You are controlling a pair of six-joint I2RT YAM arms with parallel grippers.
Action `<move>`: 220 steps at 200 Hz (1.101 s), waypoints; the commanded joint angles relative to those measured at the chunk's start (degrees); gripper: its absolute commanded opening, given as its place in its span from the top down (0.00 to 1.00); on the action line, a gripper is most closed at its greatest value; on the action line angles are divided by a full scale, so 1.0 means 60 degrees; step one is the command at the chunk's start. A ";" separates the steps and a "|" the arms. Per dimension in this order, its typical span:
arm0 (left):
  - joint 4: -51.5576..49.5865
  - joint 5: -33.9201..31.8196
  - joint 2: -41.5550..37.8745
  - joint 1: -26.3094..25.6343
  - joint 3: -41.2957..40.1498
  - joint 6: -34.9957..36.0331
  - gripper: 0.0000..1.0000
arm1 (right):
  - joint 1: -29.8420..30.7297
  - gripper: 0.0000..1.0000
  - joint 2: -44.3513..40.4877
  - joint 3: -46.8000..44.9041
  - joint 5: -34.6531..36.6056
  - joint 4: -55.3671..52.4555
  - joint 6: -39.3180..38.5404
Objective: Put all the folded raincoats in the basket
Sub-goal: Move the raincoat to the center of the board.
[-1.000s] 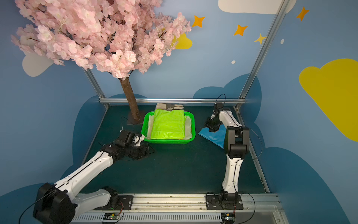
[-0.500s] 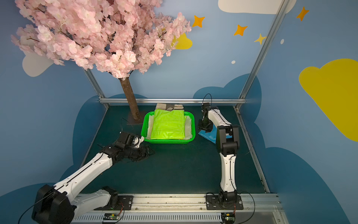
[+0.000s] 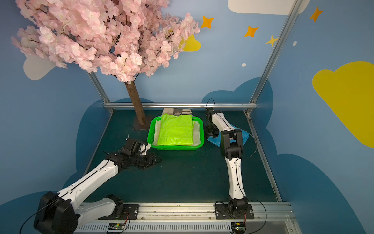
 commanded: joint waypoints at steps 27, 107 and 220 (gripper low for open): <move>-0.0002 -0.0121 0.0127 -0.0007 -0.0074 0.0026 0.27 | 0.0056 0.66 0.0447 0.0356 0.0191 -0.0727 -0.0181; -0.0226 -0.0246 0.0012 -0.0007 0.0024 -0.0054 0.28 | 0.0007 0.90 -0.1019 -0.1437 -0.0269 -0.0647 -0.0190; -0.0505 -0.0177 0.0069 -0.0065 0.0220 -0.0106 0.28 | 0.1115 0.91 -0.8481 -1.2069 -0.3976 0.2700 0.0844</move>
